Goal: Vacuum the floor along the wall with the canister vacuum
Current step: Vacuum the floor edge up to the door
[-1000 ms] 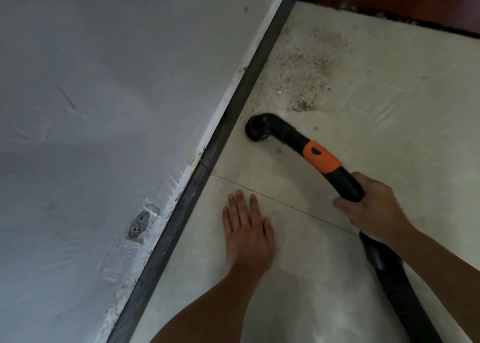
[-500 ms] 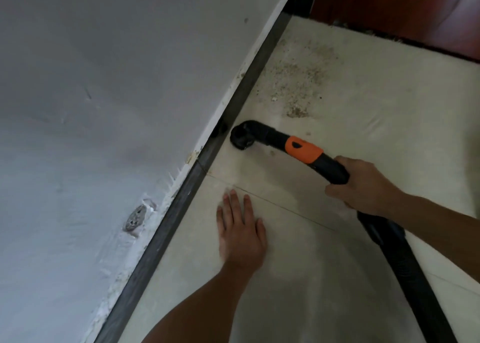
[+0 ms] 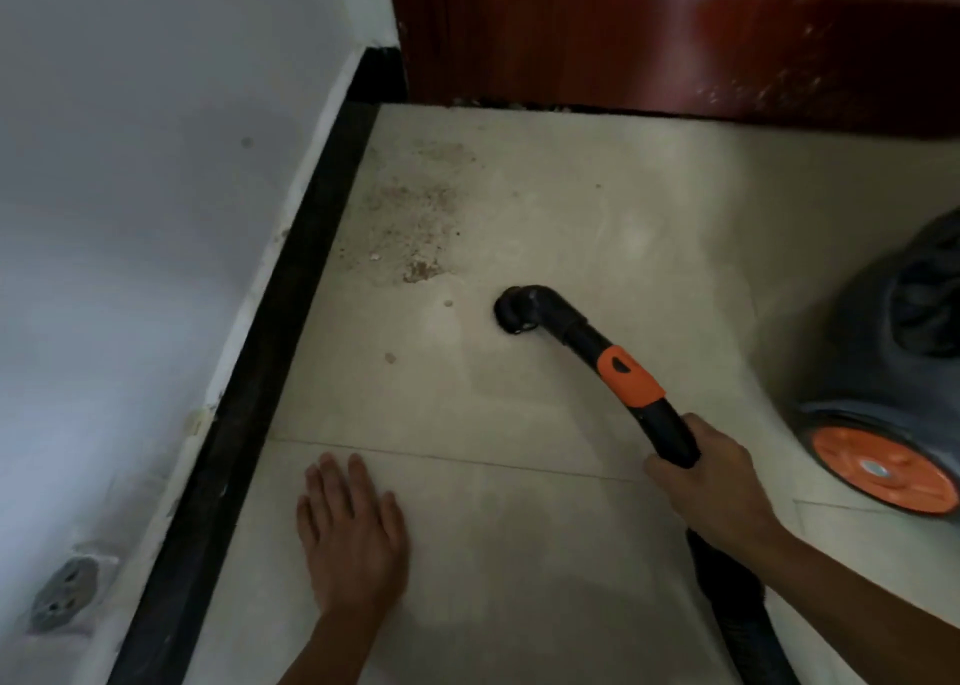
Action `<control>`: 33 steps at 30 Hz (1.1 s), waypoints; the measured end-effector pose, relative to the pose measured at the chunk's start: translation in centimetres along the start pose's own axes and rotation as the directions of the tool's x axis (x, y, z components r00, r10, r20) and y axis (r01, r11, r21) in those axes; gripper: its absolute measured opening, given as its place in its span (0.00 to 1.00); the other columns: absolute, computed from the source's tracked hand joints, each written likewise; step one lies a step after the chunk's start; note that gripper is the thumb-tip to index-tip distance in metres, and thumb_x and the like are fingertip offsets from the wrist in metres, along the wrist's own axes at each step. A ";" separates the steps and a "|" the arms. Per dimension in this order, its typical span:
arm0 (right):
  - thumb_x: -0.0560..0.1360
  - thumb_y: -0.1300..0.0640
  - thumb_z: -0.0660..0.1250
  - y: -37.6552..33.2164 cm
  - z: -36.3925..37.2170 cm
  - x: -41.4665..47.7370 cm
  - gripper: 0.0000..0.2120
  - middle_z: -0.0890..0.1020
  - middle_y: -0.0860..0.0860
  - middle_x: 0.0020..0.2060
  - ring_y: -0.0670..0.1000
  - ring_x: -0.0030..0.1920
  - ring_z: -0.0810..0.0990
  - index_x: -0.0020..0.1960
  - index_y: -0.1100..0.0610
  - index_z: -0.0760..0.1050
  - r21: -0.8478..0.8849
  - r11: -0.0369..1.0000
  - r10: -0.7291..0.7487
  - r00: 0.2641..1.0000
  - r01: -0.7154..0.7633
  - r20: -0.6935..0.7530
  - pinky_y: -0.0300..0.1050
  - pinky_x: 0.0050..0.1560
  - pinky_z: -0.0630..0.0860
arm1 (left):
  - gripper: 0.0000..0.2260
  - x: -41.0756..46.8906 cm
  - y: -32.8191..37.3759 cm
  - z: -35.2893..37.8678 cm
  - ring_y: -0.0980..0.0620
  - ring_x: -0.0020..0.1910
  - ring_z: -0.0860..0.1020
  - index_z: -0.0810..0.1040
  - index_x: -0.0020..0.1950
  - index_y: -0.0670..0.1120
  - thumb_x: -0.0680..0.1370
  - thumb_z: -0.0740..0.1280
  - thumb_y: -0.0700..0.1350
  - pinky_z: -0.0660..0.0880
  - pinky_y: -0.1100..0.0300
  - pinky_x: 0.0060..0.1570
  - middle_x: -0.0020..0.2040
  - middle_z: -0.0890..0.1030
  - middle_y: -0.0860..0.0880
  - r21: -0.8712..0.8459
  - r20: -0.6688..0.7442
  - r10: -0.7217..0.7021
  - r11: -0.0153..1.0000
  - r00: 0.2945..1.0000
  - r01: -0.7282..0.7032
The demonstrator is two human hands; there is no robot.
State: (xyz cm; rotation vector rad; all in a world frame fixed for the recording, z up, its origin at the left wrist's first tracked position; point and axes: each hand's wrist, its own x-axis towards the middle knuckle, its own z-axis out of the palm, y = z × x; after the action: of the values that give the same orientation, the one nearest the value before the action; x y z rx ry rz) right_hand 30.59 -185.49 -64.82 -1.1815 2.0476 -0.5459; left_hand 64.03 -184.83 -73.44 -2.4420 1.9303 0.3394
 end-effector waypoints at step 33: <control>0.68 0.62 0.73 -7.8 5.7 7.1 0.10 0.77 0.54 0.31 0.54 0.28 0.75 0.45 0.59 0.73 0.086 0.988 -0.140 0.978 0.128 0.157 0.46 0.31 0.73 | 0.30 6.9 4.6 0.4 0.44 0.78 0.42 0.45 0.78 0.45 0.80 0.37 0.59 0.39 0.48 0.75 0.79 0.45 0.40 -0.035 -0.001 0.078 0.996 0.997 -0.078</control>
State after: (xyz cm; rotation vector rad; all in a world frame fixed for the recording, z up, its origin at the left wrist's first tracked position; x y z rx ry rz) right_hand 36.91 -195.55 -66.09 -1.2827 1.8044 -0.5666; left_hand 61.05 -192.45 -74.47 -2.3918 2.0405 0.3782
